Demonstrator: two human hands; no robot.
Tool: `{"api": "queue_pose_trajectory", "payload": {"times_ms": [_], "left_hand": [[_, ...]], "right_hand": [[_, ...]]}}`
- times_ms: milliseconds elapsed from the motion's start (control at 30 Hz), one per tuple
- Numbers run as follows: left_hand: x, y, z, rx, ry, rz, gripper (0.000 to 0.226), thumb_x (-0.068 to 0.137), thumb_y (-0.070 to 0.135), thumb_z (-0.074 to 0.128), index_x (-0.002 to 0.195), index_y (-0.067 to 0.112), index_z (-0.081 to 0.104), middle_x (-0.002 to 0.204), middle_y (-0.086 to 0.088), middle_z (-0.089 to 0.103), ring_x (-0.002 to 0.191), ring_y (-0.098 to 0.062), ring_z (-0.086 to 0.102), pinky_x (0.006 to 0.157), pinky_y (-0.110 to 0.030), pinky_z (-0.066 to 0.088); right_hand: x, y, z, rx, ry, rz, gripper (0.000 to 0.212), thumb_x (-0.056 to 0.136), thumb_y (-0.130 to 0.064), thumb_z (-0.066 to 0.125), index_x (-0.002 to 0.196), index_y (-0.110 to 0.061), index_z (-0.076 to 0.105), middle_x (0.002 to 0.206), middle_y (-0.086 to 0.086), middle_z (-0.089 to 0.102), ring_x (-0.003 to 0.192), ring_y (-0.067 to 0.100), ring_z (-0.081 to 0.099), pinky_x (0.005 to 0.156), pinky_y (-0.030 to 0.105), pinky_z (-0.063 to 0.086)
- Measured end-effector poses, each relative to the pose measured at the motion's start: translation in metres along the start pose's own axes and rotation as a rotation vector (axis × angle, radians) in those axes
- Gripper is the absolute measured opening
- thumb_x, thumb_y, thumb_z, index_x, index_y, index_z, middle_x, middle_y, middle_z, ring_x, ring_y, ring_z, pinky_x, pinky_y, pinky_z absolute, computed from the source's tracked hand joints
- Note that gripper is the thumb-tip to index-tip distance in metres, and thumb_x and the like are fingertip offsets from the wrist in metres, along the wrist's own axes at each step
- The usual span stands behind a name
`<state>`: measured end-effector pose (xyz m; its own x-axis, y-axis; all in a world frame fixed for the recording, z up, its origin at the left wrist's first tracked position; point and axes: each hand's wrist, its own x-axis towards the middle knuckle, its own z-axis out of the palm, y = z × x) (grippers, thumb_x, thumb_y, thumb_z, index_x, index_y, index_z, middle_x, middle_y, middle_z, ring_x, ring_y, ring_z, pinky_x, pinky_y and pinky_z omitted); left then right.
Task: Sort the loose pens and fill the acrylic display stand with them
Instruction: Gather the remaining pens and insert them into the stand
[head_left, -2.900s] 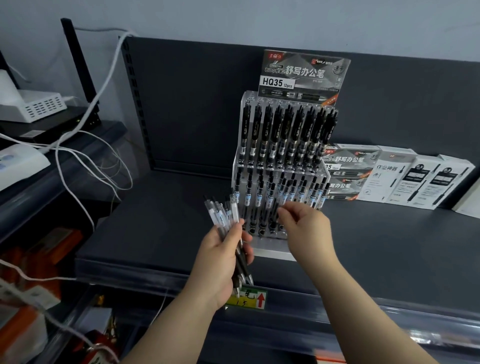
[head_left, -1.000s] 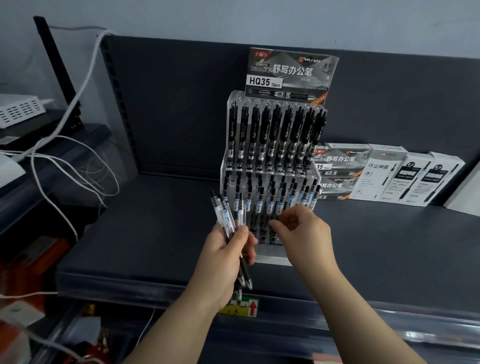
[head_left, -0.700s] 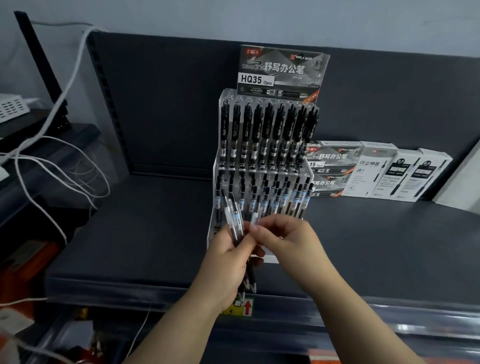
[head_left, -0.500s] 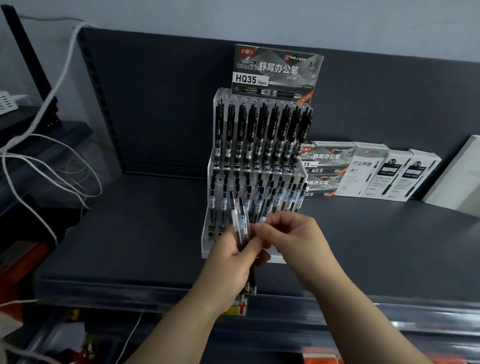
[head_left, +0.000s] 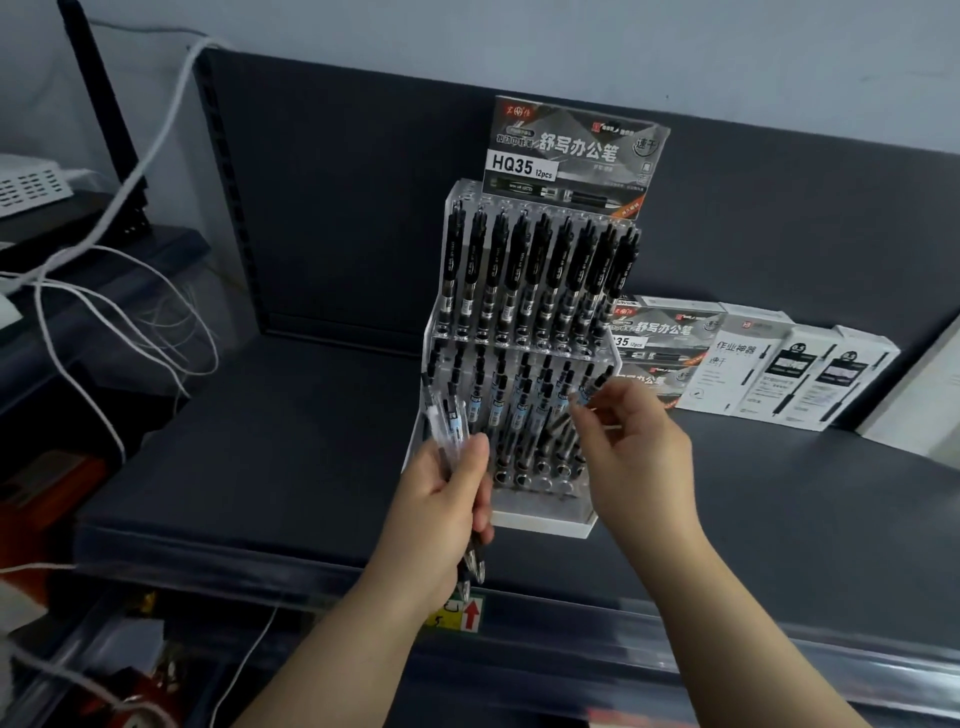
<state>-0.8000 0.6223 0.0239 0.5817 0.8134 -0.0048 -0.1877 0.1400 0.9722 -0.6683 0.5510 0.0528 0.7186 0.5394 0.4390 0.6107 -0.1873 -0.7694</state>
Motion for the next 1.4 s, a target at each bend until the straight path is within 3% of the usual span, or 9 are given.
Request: {"api": "queue_pose_trajectory", "payload": {"times_ms": [100, 233, 433, 633, 833, 1000, 1200, 1333, 1400], "left_hand": [[0.000, 0.001, 0.004, -0.055, 0.044, -0.056, 0.029, 0.093, 0.038, 0.044, 0.089, 0.009, 0.049, 0.055, 0.005, 0.048, 0.045, -0.009, 0.039, 0.046, -0.025, 0.039], [-0.001, 0.003, 0.011, -0.139, 0.083, -0.068, 0.022, 0.099, 0.027, 0.038, 0.092, 0.010, 0.050, 0.056, 0.003, 0.052, 0.045, -0.011, 0.040, 0.044, -0.025, 0.038], [-0.003, 0.002, 0.019, -0.120, 0.103, -0.021, 0.016, 0.097, 0.018, 0.044, 0.090, 0.008, 0.055, 0.064, 0.000, 0.054, 0.050, -0.012, 0.044, 0.047, -0.025, 0.040], [-0.006, -0.001, 0.029, -0.087, 0.056, 0.024, 0.018, 0.096, 0.016, 0.044, 0.100, 0.006, 0.059, 0.066, 0.002, 0.059, 0.056, -0.012, 0.053, 0.051, -0.024, 0.045], [-0.007, -0.003, 0.037, -0.057, 0.039, 0.035, 0.021, 0.096, 0.016, 0.044, 0.102, 0.003, 0.060, 0.067, 0.002, 0.061, 0.058, -0.012, 0.057, 0.053, -0.023, 0.047], [-0.008, -0.003, 0.045, 0.108, -0.087, 0.091, 0.020, 0.096, 0.019, 0.045, 0.098, 0.007, 0.062, 0.065, 0.003, 0.063, 0.061, -0.012, 0.058, 0.060, -0.021, 0.049], [-0.001, -0.005, 0.041, 0.205, -0.094, 0.115, 0.018, 0.091, 0.029, 0.052, 0.097, 0.024, 0.069, 0.081, -0.003, 0.071, 0.078, -0.022, 0.066, 0.075, -0.035, 0.054], [0.009, -0.003, 0.034, 0.151, -0.035, 0.180, 0.020, 0.089, 0.028, 0.051, 0.102, 0.028, 0.066, 0.091, 0.009, 0.072, 0.090, -0.008, 0.068, 0.083, -0.026, 0.053], [0.013, -0.001, 0.033, 0.139, -0.026, 0.202, 0.023, 0.090, 0.028, 0.049, 0.107, 0.026, 0.063, 0.079, 0.009, 0.069, 0.079, -0.009, 0.066, 0.076, -0.021, 0.053]], "right_hand": [[0.005, 0.002, -0.004, -0.014, -0.008, -0.040, 0.011, 0.089, -0.022, 0.062, 0.096, -0.025, 0.055, 0.077, -0.025, 0.056, 0.069, -0.009, 0.055, 0.058, 0.001, 0.039], [0.011, 0.006, -0.006, -0.030, -0.066, -0.049, 0.015, 0.090, -0.022, 0.060, 0.104, -0.022, 0.057, 0.079, -0.028, 0.053, 0.074, -0.011, 0.052, 0.060, -0.001, 0.037], [0.008, 0.019, 0.002, -0.163, -0.229, -0.070, 0.024, 0.092, -0.022, 0.057, 0.112, -0.012, 0.062, 0.084, -0.009, 0.061, 0.074, 0.008, 0.055, 0.063, 0.013, 0.039], [0.014, 0.024, -0.001, -0.187, -0.259, -0.088, 0.024, 0.091, -0.027, 0.058, 0.110, -0.014, 0.065, 0.073, -0.010, 0.057, 0.063, 0.005, 0.054, 0.053, 0.003, 0.035], [0.010, 0.018, -0.014, 0.014, -0.251, -0.062, 0.009, 0.085, -0.027, 0.065, 0.079, -0.027, 0.058, 0.061, -0.012, 0.059, 0.059, 0.001, 0.056, 0.052, 0.008, 0.040], [0.004, 0.009, -0.019, 0.263, -0.492, 0.056, 0.007, 0.083, -0.026, 0.068, 0.076, -0.023, 0.069, 0.059, -0.009, 0.063, 0.052, -0.001, 0.054, 0.052, 0.010, 0.043], [0.011, 0.014, -0.025, 0.351, -0.391, 0.135, 0.010, 0.084, -0.021, 0.066, 0.075, -0.019, 0.071, 0.059, -0.005, 0.065, 0.051, 0.002, 0.052, 0.052, 0.017, 0.044], [0.020, 0.022, -0.028, 0.333, -0.200, 0.111, 0.014, 0.086, -0.019, 0.064, 0.097, -0.012, 0.069, 0.070, -0.009, 0.065, 0.063, 0.004, 0.056, 0.066, 0.021, 0.051], [0.021, 0.023, -0.030, 0.292, -0.114, 0.075, 0.015, 0.085, -0.018, 0.065, 0.100, -0.015, 0.066, 0.074, -0.010, 0.064, 0.065, 0.000, 0.057, 0.068, 0.015, 0.049]]}}
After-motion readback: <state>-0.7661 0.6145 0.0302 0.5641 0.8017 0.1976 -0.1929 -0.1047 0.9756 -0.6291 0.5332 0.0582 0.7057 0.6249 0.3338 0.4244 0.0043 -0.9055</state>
